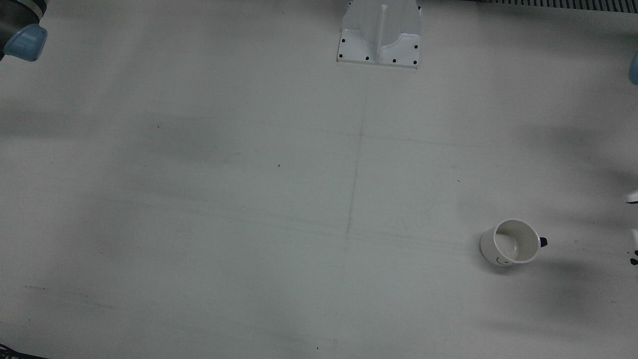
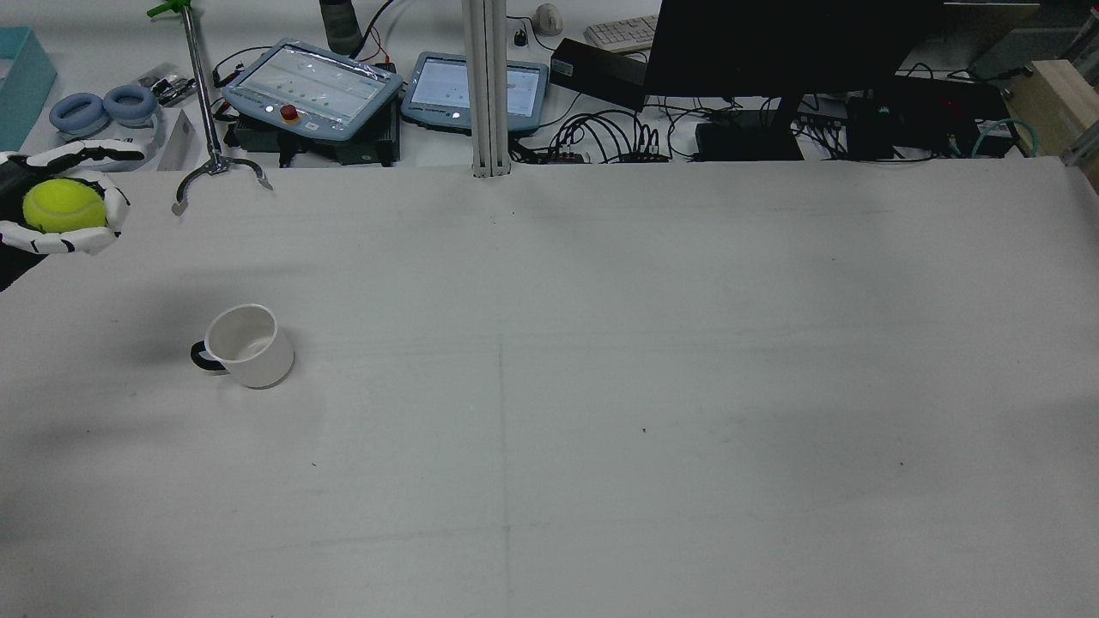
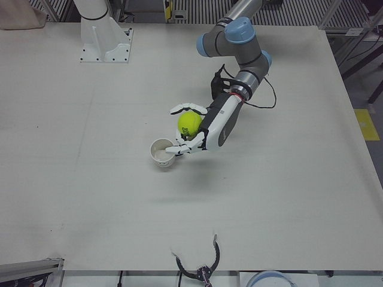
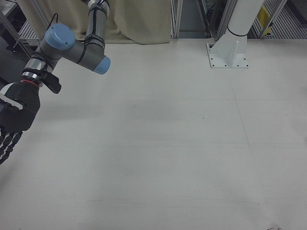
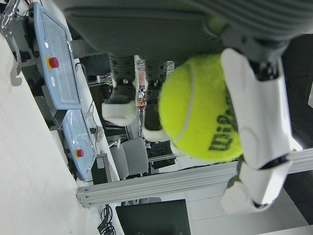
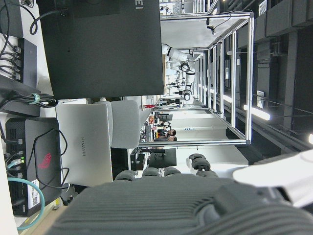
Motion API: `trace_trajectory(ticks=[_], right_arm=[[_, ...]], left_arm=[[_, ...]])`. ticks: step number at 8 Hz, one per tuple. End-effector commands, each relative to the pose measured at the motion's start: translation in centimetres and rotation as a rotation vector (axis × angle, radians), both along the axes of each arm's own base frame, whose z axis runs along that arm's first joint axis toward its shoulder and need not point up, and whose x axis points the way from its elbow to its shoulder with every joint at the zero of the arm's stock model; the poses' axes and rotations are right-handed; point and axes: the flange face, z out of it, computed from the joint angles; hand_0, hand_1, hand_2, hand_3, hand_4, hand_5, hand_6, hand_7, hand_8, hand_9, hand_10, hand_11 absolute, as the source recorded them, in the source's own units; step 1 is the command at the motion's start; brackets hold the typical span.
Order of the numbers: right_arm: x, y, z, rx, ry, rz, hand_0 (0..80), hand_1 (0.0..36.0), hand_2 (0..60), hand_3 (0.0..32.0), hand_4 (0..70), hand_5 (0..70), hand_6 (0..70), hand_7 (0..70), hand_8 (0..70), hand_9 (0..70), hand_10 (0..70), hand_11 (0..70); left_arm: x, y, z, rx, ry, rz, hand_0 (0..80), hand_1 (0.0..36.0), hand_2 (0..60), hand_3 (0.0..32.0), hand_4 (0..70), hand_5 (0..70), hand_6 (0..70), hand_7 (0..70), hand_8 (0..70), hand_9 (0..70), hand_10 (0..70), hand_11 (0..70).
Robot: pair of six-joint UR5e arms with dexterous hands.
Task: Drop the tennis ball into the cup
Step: 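Carry the yellow tennis ball in the left hand over the white mug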
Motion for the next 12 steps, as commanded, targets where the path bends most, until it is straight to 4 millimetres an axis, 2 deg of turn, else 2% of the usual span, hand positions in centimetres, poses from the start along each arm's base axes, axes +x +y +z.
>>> trace_trajectory(ticks=[1,2,3,4,5,6,7,8,9,10,11,12], right_arm=[[0.0,0.0,0.0,0.000,0.000,0.000,0.0,0.0,0.0,0.0,0.0,0.0,0.0,0.0,0.0,0.0,0.0,0.0],[0.0,0.0,0.0,0.000,0.000,0.000,0.0,0.0,0.0,0.0,0.0,0.0,0.0,0.0,0.0,0.0,0.0,0.0],[0.0,0.0,0.0,0.000,0.000,0.000,0.0,0.0,0.0,0.0,0.0,0.0,0.0,0.0,0.0,0.0,0.0,0.0],[0.0,0.0,0.0,0.000,0.000,0.000,0.0,0.0,0.0,0.0,0.0,0.0,0.0,0.0,0.0,0.0,0.0,0.0],[0.0,0.0,0.0,0.000,0.000,0.000,0.0,0.0,0.0,0.0,0.0,0.0,0.0,0.0,0.0,0.0,0.0,0.0],[0.0,0.0,0.0,0.000,0.000,0.000,0.0,0.0,0.0,0.0,0.0,0.0,0.0,0.0,0.0,0.0,0.0,0.0],[0.0,0.0,0.0,0.000,0.000,0.000,0.0,0.0,0.0,0.0,0.0,0.0,0.0,0.0,0.0,0.0,0.0,0.0],[0.0,0.0,0.0,0.000,0.000,0.000,0.0,0.0,0.0,0.0,0.0,0.0,0.0,0.0,0.0,0.0,0.0,0.0],[0.0,0.0,0.0,0.000,0.000,0.000,0.0,0.0,0.0,0.0,0.0,0.0,0.0,0.0,0.0,0.0,0.0,0.0],[0.0,0.0,0.0,0.000,0.000,0.000,0.0,0.0,0.0,0.0,0.0,0.0,0.0,0.0,0.0,0.0,0.0,0.0],[0.0,0.0,0.0,0.000,0.000,0.000,0.0,0.0,0.0,0.0,0.0,0.0,0.0,0.0,0.0,0.0,0.0,0.0],[0.0,0.0,0.0,0.000,0.000,0.000,0.0,0.0,0.0,0.0,0.0,0.0,0.0,0.0,0.0,0.0,0.0,0.0]], left_arm=[[4.5,0.6,-0.5,0.007,-0.036,0.017,50.5,14.6,28.9,0.0,22.3,23.0,70.0,70.0,46.8,58.0,52.0,70.0],[4.7,0.7,-0.6,0.016,-0.048,0.017,49.6,13.2,28.8,0.0,22.3,23.5,70.0,70.0,46.9,57.6,52.0,70.0],[5.1,0.4,-1.5,0.068,-0.092,-0.010,49.5,13.1,26.3,0.0,22.1,21.8,70.0,70.0,46.2,57.3,52.1,70.0],[8.3,1.2,-1.8,0.091,-0.106,0.031,49.4,13.0,27.1,0.0,22.2,22.0,70.0,70.0,45.6,56.0,51.2,70.0],[11.1,0.2,-1.9,0.086,-0.111,0.058,49.7,13.9,27.0,0.0,22.2,21.2,70.0,70.0,44.6,55.2,50.2,70.0],[12.6,-1.2,-1.7,0.081,-0.111,0.061,49.7,13.4,28.9,0.0,22.7,23.1,70.0,70.0,45.9,55.0,50.4,70.0],[13.8,-2.2,-2.0,0.081,-0.115,0.069,49.5,13.5,28.4,0.0,23.5,21.8,70.0,70.0,45.2,55.2,50.1,70.0],[14.3,-2.8,-3.1,0.086,-0.110,0.074,49.6,13.8,27.7,0.0,23.2,21.0,70.0,70.0,44.5,55.0,49.6,70.0],[14.3,-2.8,-3.3,0.086,-0.110,0.072,49.3,13.6,27.5,0.0,23.8,20.9,70.0,70.0,44.6,55.2,49.6,70.0],[14.6,-2.9,-2.0,0.073,-0.129,0.069,49.4,13.8,27.2,0.0,24.1,20.0,68.1,70.0,43.7,54.9,49.0,69.8],[15.0,-2.9,0.2,0.055,-0.135,0.076,49.4,13.3,29.2,0.0,23.9,22.2,70.0,70.0,44.8,53.7,47.7,68.1],[14.6,-2.6,0.7,0.056,-0.132,0.074,49.6,14.8,28.2,0.0,22.6,19.3,67.5,61.7,39.4,46.7,40.6,58.0]])
